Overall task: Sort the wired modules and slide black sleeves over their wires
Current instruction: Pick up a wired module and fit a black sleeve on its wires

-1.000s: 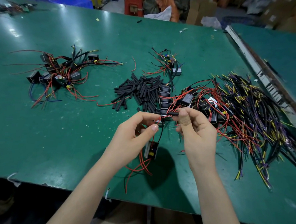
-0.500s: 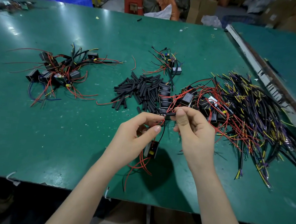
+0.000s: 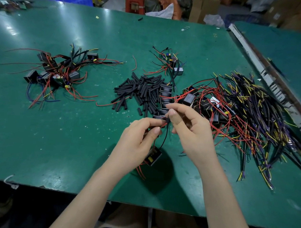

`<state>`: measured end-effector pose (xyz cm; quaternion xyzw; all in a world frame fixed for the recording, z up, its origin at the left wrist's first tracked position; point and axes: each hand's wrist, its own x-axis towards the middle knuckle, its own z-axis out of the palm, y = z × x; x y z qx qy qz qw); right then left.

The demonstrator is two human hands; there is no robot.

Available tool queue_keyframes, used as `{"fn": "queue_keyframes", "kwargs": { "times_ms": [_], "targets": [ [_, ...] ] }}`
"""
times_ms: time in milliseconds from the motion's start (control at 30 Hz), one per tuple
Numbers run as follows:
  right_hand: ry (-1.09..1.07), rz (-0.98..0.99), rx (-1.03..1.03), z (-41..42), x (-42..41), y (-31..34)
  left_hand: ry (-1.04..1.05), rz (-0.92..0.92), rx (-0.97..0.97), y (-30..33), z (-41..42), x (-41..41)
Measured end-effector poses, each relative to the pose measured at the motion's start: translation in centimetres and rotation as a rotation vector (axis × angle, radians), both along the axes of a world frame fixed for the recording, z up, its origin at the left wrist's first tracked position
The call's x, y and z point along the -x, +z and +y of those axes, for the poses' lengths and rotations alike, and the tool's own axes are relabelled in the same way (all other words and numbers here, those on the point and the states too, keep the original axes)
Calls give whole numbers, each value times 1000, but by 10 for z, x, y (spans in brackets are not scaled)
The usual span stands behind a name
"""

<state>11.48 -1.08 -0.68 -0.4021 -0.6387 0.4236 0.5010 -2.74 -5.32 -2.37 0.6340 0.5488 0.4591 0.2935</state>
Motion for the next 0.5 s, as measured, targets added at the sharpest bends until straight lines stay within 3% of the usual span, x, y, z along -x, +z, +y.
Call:
{"fn": "queue_keyframes", "kwargs": {
  "times_ms": [367,500],
  "targets": [
    [-146,217,107,-10,10,-15,223,40,-86,-9,-1,-13],
    [-168,160,74,-10,8,-19,225,119,-156,-8,-1,-13]
  ]
}}
